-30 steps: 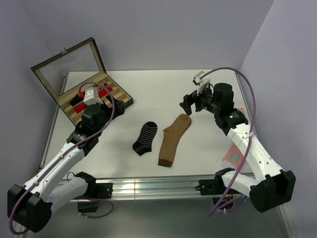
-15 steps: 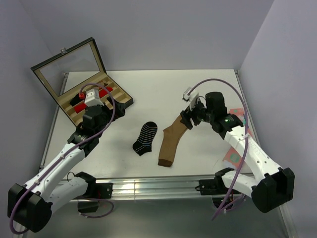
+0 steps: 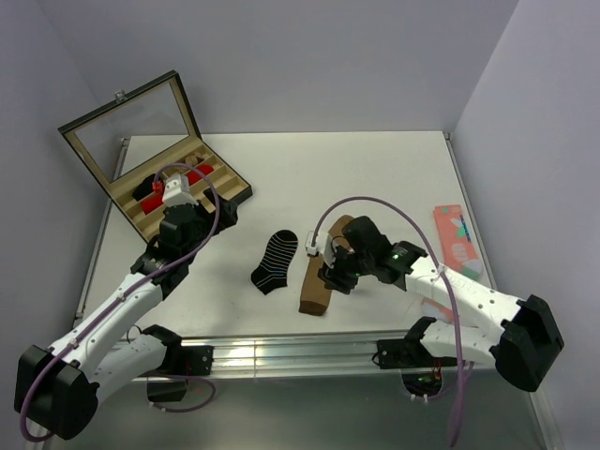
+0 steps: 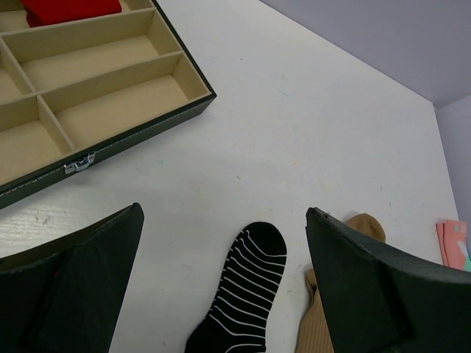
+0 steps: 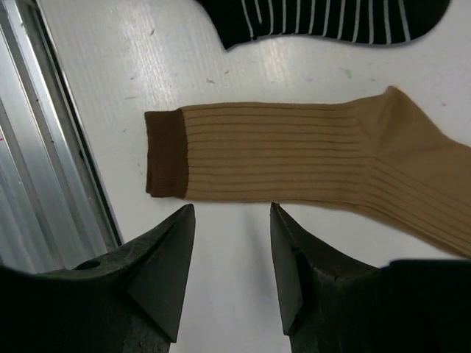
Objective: Roll the socks
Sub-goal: Move the sock to the center of the board, then roll the sock at the center of the board.
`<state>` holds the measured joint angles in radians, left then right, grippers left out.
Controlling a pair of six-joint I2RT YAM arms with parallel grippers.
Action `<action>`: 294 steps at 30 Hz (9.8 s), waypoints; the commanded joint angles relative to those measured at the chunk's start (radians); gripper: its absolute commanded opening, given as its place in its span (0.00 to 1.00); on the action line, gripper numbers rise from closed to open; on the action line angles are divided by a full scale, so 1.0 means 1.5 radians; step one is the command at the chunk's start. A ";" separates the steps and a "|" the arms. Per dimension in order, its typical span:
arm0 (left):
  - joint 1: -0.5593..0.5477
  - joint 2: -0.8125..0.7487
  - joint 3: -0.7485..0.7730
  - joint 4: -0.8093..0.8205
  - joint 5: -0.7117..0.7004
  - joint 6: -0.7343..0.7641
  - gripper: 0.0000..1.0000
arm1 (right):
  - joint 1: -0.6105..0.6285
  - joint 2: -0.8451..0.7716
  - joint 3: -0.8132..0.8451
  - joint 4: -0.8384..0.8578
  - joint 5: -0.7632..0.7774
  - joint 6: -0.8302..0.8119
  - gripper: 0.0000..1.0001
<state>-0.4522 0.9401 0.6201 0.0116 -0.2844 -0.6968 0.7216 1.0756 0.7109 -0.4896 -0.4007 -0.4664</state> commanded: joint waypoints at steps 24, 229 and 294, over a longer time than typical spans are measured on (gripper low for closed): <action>0.000 0.011 -0.072 0.080 0.097 -0.030 0.93 | 0.030 0.360 0.124 0.123 0.155 0.106 0.48; -0.147 0.658 -0.084 0.803 0.599 0.094 0.46 | -0.203 0.666 0.436 -0.276 -0.353 0.073 0.06; -0.224 0.630 0.266 0.015 0.351 0.040 0.00 | -0.267 0.522 0.332 -0.135 -0.266 0.123 0.49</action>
<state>-0.7834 1.8622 0.9943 0.0757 0.2752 -0.6273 0.3180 1.9076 1.2217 -0.7155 -0.7967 -0.2703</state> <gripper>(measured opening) 0.035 0.490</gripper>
